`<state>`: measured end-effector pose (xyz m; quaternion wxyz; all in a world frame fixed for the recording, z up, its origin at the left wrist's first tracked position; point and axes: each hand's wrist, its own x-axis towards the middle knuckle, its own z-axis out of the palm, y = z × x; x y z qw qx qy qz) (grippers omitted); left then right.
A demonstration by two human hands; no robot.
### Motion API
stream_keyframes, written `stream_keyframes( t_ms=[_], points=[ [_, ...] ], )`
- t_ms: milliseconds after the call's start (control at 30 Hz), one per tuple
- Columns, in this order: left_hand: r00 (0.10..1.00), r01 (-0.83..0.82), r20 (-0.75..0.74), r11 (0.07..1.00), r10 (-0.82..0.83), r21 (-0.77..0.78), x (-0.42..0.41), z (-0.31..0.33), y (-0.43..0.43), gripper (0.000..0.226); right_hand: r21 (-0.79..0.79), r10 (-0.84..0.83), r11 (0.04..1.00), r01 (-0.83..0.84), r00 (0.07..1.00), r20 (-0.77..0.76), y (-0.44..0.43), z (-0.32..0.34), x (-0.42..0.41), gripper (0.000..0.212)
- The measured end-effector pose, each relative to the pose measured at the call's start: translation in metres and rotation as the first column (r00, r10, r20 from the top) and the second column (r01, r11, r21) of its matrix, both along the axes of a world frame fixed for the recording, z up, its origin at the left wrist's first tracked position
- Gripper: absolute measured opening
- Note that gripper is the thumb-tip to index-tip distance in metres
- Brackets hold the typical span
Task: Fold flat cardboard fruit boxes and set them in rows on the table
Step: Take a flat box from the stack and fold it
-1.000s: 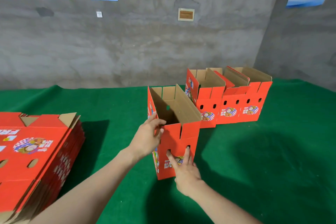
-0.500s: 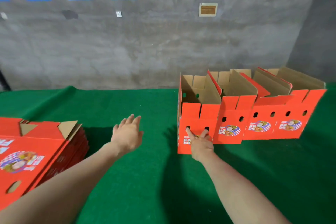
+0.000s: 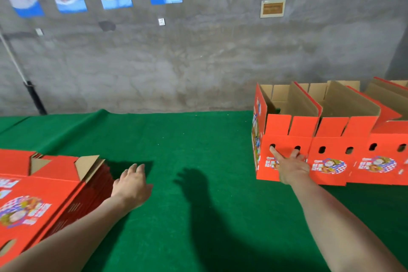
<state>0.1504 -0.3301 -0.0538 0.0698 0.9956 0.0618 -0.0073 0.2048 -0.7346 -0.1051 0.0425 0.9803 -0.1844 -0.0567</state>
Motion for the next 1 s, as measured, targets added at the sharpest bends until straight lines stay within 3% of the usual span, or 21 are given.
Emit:
stream_keyframes(
  t_ms=[67,133,233,333,467,633,733,800,900,1000],
  points=[
    [1.0,0.022,0.013,1.0,-0.022,-0.011,-0.003,0.002,-0.002,0.071,0.081,-0.061,0.995,0.06,0.998,0.011,0.001,0.005,-0.004,0.106],
    [1.0,0.023,0.021,1.0,-0.023,-0.018,-0.008,0.005,0.003,0.071,0.258,-0.162,0.955,0.147,0.986,0.039,0.015,0.01,-0.012,0.099],
    [1.0,0.001,0.02,0.999,0.0,-0.035,-0.017,0.009,0.018,0.072,0.439,-0.19,0.897,0.055,0.944,0.269,0.059,0.013,-0.029,0.077],
    [0.999,-0.031,0.038,0.998,0.033,-0.064,-0.03,0.017,0.044,0.071,0.415,0.062,0.863,-0.289,0.875,0.479,0.12,0.011,-0.056,0.057],
    [0.99,-0.098,0.097,0.991,0.107,-0.094,-0.053,0.028,0.097,0.062,0.388,0.355,0.699,-0.601,0.762,0.541,0.209,0.021,-0.093,0.047],
    [0.949,-0.236,0.182,0.963,0.258,-0.132,-0.085,0.032,0.197,0.057,0.395,0.54,0.494,-0.775,0.629,0.559,0.322,0.05,-0.135,0.044],
    [0.946,-0.298,0.112,0.953,0.303,-0.059,-0.106,0.025,0.254,0.061,0.405,0.61,0.439,-0.802,0.597,0.521,0.372,0.055,-0.154,0.045],
    [0.964,-0.266,0.033,0.964,0.265,0.014,-0.122,0.009,0.272,0.062,0.418,0.638,0.441,-0.794,0.605,0.477,0.396,0.053,-0.163,0.045],
    [0.975,-0.214,0.066,0.976,0.212,0.031,-0.148,-0.018,0.256,0.061,0.464,0.631,0.476,-0.747,0.658,0.411,0.42,0.046,-0.17,0.046],
    [0.986,-0.094,0.139,0.995,0.09,0.024,-0.173,-0.024,0.222,0.057,0.65,0.447,0.533,-0.542,0.832,0.328,0.432,0.036,-0.173,0.048]
  ],
)
